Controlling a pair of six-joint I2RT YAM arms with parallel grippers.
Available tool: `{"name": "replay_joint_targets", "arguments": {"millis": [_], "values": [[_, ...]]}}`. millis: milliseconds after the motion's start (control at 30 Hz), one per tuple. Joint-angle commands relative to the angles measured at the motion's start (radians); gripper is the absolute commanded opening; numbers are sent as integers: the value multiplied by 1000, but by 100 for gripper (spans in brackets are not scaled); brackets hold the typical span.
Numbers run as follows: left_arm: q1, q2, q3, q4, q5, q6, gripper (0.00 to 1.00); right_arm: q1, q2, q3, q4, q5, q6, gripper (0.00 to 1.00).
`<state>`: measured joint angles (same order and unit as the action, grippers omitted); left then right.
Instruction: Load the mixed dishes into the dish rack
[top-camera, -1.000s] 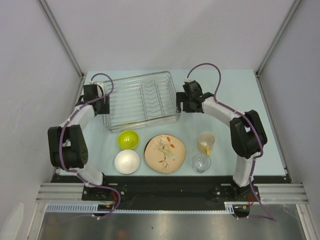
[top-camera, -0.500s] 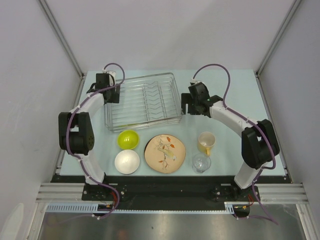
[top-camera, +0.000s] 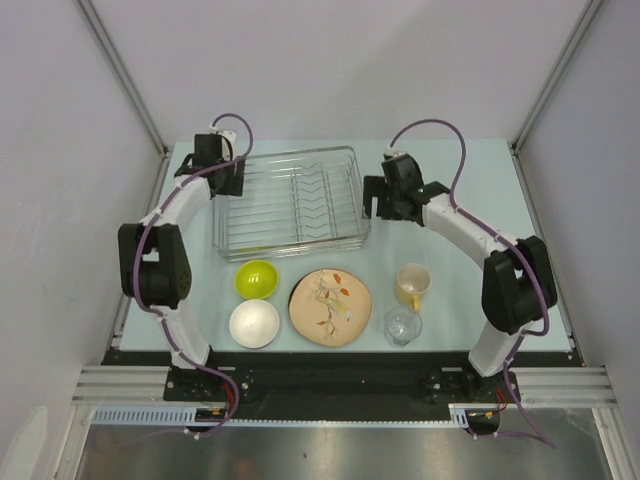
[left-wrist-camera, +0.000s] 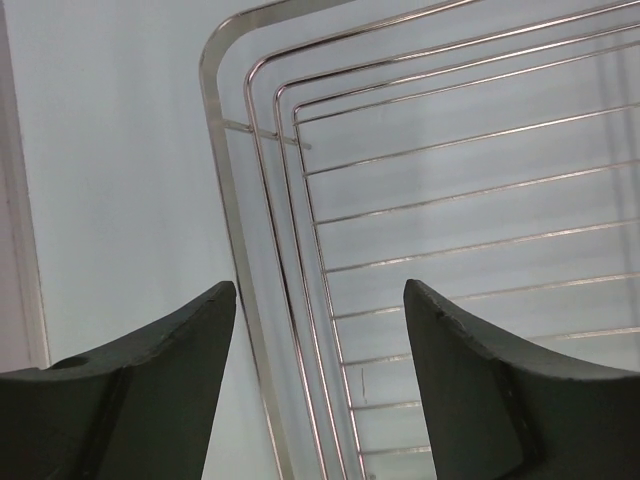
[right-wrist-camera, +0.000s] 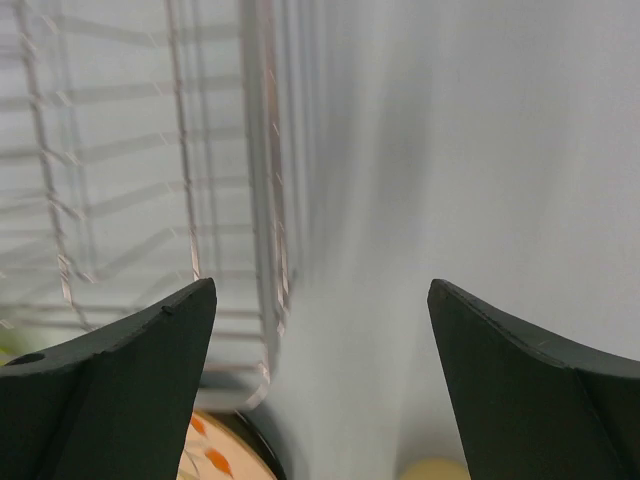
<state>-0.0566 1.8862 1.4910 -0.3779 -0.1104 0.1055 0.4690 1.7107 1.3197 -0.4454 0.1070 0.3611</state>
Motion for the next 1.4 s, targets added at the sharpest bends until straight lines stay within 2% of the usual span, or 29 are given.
{"name": "replay_joint_targets", "arguments": {"millis": [0,67,233,367,700,967,1067,1100,1167,1200,1267,1300,1367], "values": [[1,-200,0,-53,72,-16,74,-12,105,272,12,-7,-37,93],[1,-272,-50,-72,69,-13,74,-7,180,370,-4,3,-50,91],[11,-393,-234,-29,3,2,74,-15,285,476,-6,33,-85,84],[17,-392,-365,19,-26,7,73,-49,340,489,-1,25,-77,78],[21,-337,-440,86,-55,-16,72,-75,365,444,28,-29,-74,65],[23,-294,-452,137,-86,2,72,-70,380,455,19,-44,-62,61],[27,-273,-449,155,-101,19,71,-78,363,408,7,-27,-56,52],[31,-260,-445,160,-101,23,71,-81,354,389,8,-26,-56,44],[35,-246,-434,168,-107,36,71,-93,319,319,14,-24,-54,34],[35,-228,-420,171,-110,39,71,-99,304,294,26,-27,-50,17],[37,-208,-400,174,-120,46,71,-108,256,213,48,-24,-42,4],[37,-197,-376,174,-123,48,71,-112,241,188,66,-27,-30,0],[37,-164,-348,166,-124,48,70,-115,213,159,74,-24,-21,0]]}}
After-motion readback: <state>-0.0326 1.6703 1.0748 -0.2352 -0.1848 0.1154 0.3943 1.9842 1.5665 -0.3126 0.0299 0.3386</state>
